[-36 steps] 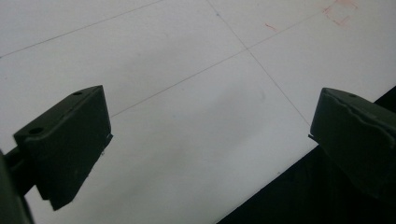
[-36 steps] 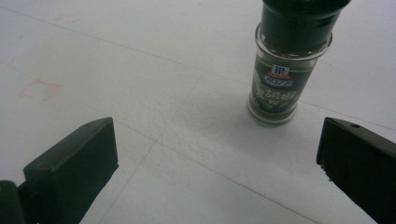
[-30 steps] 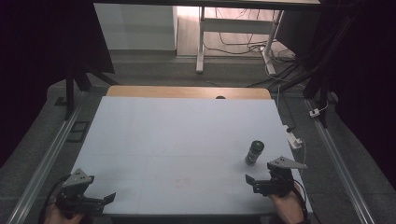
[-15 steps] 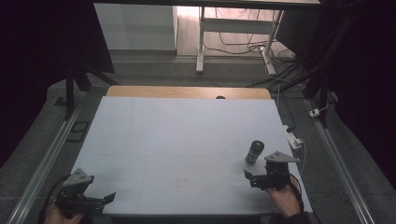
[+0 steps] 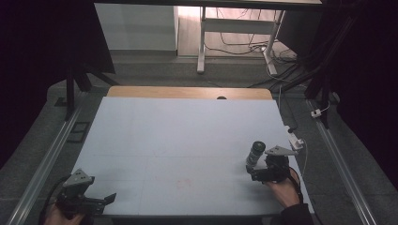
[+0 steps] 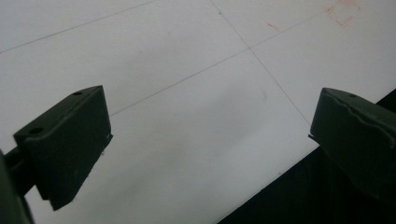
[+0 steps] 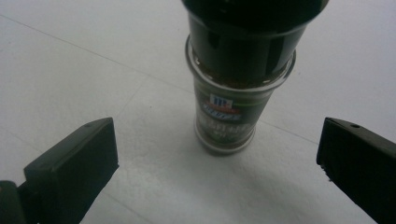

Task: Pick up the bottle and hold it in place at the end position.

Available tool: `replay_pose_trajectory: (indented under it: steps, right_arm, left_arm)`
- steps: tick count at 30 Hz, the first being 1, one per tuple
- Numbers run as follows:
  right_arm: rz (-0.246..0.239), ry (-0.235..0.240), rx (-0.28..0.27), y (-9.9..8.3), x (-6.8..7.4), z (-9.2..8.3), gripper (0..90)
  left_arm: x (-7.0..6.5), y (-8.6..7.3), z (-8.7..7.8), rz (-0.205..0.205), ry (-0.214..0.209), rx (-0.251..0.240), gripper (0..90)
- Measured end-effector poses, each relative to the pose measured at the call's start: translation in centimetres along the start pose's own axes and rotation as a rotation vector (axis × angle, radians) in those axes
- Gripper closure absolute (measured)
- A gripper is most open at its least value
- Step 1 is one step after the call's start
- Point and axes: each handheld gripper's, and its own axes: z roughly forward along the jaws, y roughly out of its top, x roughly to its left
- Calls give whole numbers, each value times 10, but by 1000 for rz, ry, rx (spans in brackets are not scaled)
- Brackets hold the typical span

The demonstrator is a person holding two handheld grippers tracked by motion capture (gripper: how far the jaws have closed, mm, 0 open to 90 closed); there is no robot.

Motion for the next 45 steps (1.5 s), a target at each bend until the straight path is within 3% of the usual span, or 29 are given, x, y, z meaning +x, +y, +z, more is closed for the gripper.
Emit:
replay_pose_trajectory:
  steps: [17, 20, 24, 30, 34, 45]
  right_arm:
    - [-31, 16, 21, 6, -11, 24, 17]
    - [-37, 50, 7, 6, -11, 23, 178]
    - [-42, 53, -7, 7, -11, 21, 318]
    - [-66, 48, -12, 8, -11, 20, 459]
    - [-71, 42, -16, 9, -13, 19, 511]
    - [-65, 32, -3, 11, -11, 19, 521]
  left_arm:
    - [0, 0, 0, -1, -2, 2, 0]
    - [0, 0, 0, 0, -3, 2, 0]
    - [0, 0, 0, 1, -3, 4, 0]
    - [0, 0, 0, 1, -3, 5, 0]
    - [0, 0, 1, 1, -3, 5, 0]
    - [0, 0, 1, 0, -4, 6, 0]
